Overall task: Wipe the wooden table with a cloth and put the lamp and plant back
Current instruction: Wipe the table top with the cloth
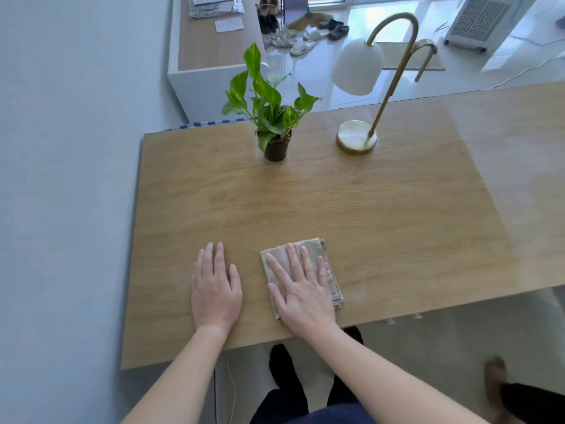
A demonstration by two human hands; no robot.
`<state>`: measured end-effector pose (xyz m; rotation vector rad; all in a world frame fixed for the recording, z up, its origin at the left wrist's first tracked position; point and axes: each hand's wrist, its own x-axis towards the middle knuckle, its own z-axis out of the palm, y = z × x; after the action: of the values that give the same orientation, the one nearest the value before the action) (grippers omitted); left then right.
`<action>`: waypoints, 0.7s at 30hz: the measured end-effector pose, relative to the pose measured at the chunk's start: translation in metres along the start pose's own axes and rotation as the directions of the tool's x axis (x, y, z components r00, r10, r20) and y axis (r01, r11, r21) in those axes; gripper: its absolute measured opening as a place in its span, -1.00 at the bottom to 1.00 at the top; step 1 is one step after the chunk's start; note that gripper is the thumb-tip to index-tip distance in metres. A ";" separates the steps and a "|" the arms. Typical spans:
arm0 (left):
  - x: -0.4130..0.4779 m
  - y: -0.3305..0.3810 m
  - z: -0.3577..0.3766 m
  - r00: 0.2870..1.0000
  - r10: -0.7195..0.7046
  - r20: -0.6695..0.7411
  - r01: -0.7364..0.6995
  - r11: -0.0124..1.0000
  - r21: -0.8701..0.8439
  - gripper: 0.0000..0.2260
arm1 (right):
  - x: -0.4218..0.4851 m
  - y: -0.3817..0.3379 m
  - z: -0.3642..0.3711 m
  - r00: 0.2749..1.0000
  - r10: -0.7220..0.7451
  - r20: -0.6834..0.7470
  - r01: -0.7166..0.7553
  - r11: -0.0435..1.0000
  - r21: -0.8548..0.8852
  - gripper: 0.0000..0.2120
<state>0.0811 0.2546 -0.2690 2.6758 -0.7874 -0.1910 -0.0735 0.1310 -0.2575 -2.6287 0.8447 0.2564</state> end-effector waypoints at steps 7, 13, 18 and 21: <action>-0.003 -0.063 -0.029 0.997 -0.060 -0.039 0.061 0.997 0.038 -0.49 | -0.055 0.123 -0.028 0.988 0.148 -0.042 -0.151 0.985 -0.081 -0.42; -0.011 -0.098 -0.038 0.980 -0.181 -0.079 0.185 0.982 0.047 -0.52 | 0.005 0.108 -0.035 0.858 0.501 -0.109 -0.499 0.865 0.048 -0.38; -0.007 -0.096 -0.031 0.979 -0.191 -0.078 0.195 0.979 0.056 -0.51 | 0.045 0.014 -0.016 0.918 0.387 -0.086 -0.384 0.922 0.056 -0.40; -0.010 -0.100 -0.029 0.980 -0.176 -0.096 0.182 0.982 0.055 -0.52 | 0.030 -0.047 0.008 0.988 0.151 -0.022 -0.149 0.987 0.064 -0.42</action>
<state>0.1291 0.3467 -0.2774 2.7931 -0.5331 -0.0894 -0.0219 0.1537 -0.2595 -2.5192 1.0449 0.2309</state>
